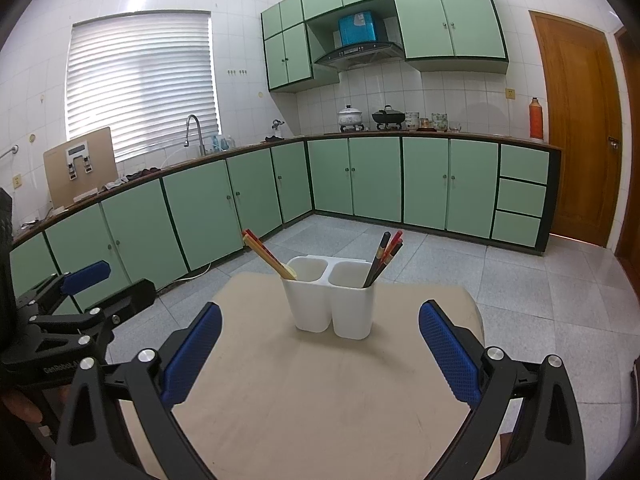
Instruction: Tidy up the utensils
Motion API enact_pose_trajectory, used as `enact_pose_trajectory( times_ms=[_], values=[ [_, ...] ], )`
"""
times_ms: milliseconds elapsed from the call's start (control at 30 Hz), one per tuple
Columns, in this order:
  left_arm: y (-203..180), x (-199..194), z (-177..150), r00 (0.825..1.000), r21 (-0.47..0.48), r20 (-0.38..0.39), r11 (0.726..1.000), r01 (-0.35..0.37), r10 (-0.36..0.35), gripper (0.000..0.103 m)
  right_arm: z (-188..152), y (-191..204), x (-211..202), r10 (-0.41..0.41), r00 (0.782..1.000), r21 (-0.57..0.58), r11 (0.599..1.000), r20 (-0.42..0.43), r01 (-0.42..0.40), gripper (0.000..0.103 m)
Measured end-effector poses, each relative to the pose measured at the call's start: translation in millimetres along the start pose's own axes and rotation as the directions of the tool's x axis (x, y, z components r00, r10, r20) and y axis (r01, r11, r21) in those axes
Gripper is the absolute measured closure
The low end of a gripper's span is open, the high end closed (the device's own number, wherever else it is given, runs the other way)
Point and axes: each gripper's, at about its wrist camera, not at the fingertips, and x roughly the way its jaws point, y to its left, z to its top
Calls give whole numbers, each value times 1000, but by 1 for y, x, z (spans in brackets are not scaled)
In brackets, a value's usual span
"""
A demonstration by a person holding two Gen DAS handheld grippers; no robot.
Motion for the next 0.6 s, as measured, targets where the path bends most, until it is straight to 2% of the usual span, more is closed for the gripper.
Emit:
enact_pose_trajectory(
  times_ms=[600],
  values=[
    [7,11,-10,1000,-13,-16,1000,3,-3,6,-4,-2,6,-2,1000,7,1000,-14,2,6]
  ],
)
